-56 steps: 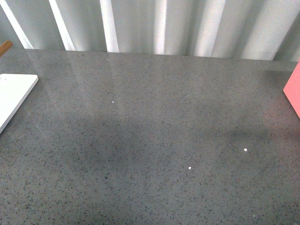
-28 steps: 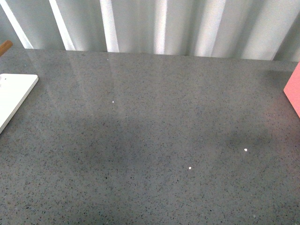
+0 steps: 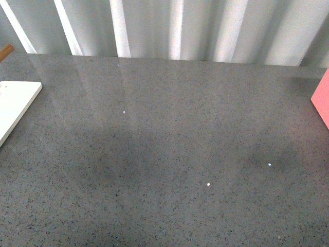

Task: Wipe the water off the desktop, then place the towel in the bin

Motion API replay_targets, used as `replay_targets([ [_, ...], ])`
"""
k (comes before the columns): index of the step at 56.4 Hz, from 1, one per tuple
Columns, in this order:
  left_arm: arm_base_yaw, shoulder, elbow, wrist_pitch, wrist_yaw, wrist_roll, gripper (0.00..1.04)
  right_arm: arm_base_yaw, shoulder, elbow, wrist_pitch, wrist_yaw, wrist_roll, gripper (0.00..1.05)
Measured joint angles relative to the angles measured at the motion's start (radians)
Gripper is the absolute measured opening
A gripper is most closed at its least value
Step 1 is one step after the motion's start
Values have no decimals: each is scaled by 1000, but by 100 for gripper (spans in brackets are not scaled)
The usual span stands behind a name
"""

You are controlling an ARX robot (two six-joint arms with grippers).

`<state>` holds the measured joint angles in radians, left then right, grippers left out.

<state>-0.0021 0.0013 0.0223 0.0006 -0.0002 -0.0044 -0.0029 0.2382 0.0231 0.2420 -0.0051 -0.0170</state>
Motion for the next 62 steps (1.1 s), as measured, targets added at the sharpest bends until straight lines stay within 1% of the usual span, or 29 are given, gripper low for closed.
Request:
replay_targets([
  [14, 0, 0, 0, 0, 0, 0, 98, 0, -64, 0, -65, 1, 3, 3],
  [17, 0, 0, 0, 0, 0, 0, 98, 0, -150, 0, -179, 1, 4, 3],
  [20, 0, 0, 0, 0, 0, 0, 98, 0, -203, 0, -233, 1, 5, 3],
  [35, 0, 0, 0, 0, 0, 0, 98, 0, -234, 0, -241, 1, 6, 4],
  [36, 0, 0, 0, 0, 0, 0, 98, 0, -234, 0, -241, 1, 6, 7],
  [41, 0, 0, 0, 0, 0, 0, 98, 0, -234, 0, -241, 1, 6, 30],
  [49, 0, 0, 0, 0, 0, 0, 98, 0, -234, 0, -241, 1, 6, 60],
  [52, 0, 0, 0, 0, 0, 0, 98, 0, -234, 0, -241, 1, 6, 74],
  [56, 0, 0, 0, 0, 0, 0, 98, 0, -235, 0, -241, 1, 6, 87],
  [58, 0, 0, 0, 0, 0, 0, 98, 0, -235, 0, -241, 1, 6, 95],
  [60, 0, 0, 0, 0, 0, 0, 98, 0, -235, 0, -241, 1, 7, 99],
  [62, 0, 0, 0, 0, 0, 0, 98, 0, -235, 0, -241, 1, 7, 99],
])
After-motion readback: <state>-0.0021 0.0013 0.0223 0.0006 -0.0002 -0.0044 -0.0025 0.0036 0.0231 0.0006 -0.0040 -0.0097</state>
